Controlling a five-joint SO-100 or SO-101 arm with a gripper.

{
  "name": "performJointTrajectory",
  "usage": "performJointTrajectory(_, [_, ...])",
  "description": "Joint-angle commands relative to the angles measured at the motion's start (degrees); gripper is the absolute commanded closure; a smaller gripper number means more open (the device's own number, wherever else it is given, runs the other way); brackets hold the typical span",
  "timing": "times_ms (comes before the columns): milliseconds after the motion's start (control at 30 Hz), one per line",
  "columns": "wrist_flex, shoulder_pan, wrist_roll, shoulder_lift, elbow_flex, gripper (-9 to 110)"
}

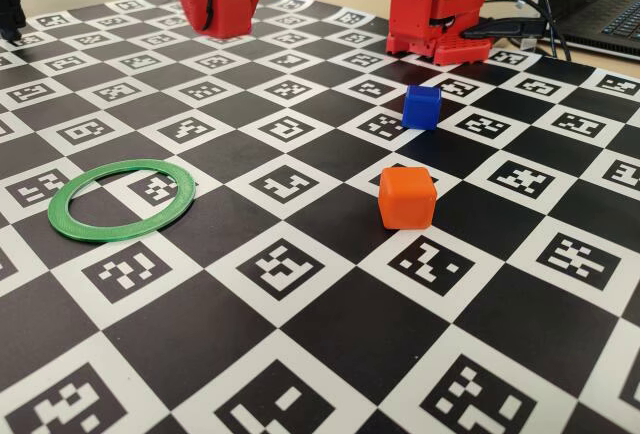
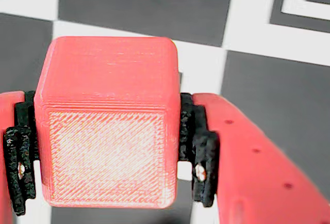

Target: Grab the red cube then put it in the green circle then put the blue cube on top and finally the orange cube on top

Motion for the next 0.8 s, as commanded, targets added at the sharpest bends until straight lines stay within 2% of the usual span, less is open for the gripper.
performJointTrajectory(0, [-2.29, -0.97, 0.53, -1.85, -9.23, 95])
performJointTrajectory(300, [-3.96, -1.05, -0.53, -17.23, -25.75, 95])
performJointTrajectory(767, [-9.05, 1.14, -0.53, -24.87, -32.61, 96])
